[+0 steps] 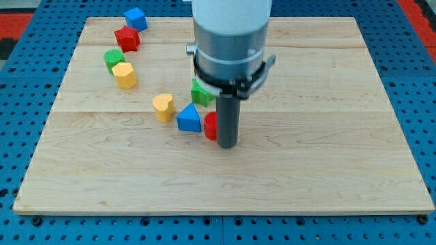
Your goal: Push the red circle to the right of the blue triangle
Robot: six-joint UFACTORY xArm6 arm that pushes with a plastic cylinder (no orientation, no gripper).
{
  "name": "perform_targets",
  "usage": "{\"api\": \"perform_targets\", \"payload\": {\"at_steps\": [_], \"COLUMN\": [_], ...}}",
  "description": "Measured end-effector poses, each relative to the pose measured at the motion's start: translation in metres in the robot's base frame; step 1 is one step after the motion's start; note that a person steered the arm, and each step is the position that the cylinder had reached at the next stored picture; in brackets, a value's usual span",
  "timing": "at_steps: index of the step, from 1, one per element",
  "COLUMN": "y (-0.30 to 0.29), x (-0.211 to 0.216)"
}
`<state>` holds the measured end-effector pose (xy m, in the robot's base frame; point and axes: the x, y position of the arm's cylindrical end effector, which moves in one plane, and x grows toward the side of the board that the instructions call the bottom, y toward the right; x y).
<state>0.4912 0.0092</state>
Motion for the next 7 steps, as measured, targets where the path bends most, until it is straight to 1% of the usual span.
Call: {"api": "perform_targets", "payload": {"at_steps": [1, 2, 3, 4, 5, 6, 7], "y": [0.004, -0.019, -0.111, -0.212, -0.245, -0.24, -0.195], "x": [-0.007, 0.011, 0.033, 0.015, -0.054, -0.103, -0.134]}}
